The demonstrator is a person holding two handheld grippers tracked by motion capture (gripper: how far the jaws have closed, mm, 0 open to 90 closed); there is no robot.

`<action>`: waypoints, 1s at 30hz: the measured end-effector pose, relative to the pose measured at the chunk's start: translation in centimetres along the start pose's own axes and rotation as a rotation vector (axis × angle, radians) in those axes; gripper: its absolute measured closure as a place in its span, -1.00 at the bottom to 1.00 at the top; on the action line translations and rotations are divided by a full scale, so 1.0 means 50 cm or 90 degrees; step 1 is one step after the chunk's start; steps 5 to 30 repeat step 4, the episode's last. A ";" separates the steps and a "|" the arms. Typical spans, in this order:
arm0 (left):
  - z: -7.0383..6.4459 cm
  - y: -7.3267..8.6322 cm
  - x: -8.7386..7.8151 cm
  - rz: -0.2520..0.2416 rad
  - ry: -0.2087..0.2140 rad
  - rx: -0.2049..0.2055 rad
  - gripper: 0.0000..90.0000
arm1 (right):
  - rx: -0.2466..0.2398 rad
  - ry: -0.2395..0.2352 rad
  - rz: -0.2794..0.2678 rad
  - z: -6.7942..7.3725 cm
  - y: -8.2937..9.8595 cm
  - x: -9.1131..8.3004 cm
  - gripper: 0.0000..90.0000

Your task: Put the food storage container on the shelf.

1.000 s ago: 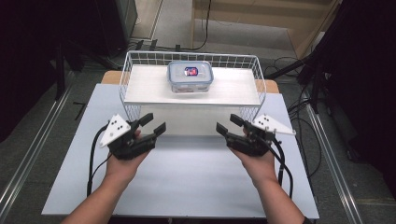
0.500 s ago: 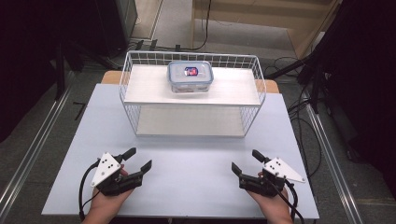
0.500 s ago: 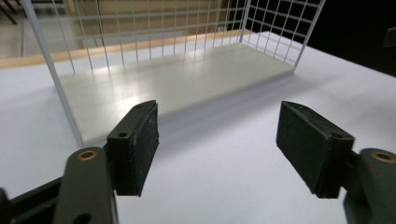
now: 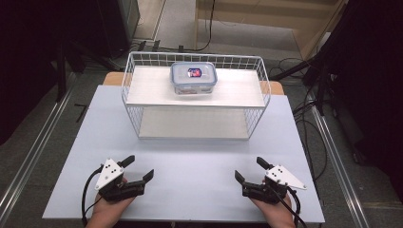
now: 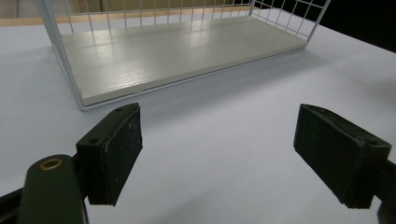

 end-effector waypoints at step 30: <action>-0.003 -0.004 -0.003 -0.001 -0.002 0.010 -0.65 | -0.001 -0.002 0.001 0.005 0.000 -0.001 -0.81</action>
Point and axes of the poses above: each handheld gripper's, and its own axes: x roughly forward along the jaws, y roughly out of its underside, z roughly to its left, the point moved 6 cm from there along x, roughly forward along the jaws, and after that the axes turned 12 degrees about y, right-handed, at the moved point
